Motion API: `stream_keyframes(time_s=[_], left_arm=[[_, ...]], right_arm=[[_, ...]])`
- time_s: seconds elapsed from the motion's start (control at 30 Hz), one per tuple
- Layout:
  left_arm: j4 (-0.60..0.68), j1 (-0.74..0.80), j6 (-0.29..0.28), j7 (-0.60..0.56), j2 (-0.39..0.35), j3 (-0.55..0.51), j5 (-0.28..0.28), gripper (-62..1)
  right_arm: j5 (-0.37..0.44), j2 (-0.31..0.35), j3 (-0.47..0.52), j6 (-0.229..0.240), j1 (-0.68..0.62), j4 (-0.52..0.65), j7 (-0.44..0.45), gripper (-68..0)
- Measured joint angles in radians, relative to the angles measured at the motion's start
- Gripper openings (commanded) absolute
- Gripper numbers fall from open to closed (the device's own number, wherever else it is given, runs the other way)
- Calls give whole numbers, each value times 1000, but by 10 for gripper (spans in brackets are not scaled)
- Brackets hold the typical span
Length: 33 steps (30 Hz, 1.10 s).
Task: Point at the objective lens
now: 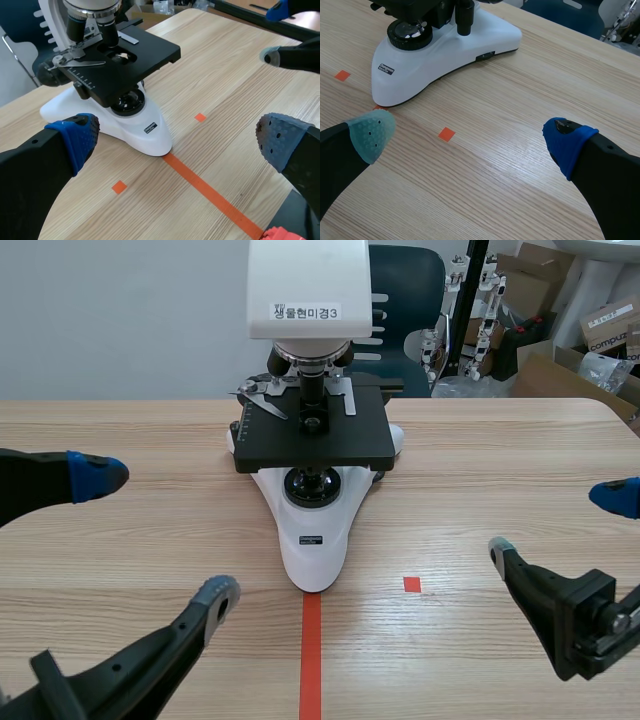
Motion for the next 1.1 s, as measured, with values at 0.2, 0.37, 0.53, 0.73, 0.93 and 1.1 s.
stream_keyframes(time_s=[0.2, 0.37, 0.53, 0.73, 0.93, 1.1], left_arm=[[74, 7, 0, 45, 0, 0, 0, 14], [75, 5, 0, 42, 0, 0, 0, 14], [74, 5, 0, 43, 0, 0, 0, 14], [74, 5, 0, 58, 0, 0, 0, 14], [74, 5, 0, 62, 0, 0, 0, 14], [74, 5, 0, 66, 0, 0, 0, 14]], right_arm=[[0, 0, 0, 0, 0, 0, 0, 4], [0, 0, 0, 0, 0, 0, 0, 4], [0, 0, 0, 0, 0, 0, 0, 4], [0, 0, 0, 0, 0, 0, 0, 4], [0, 0, 0, 0, 0, 0, 0, 4], [0, 0, 0, 0, 0, 0, 0, 4]])
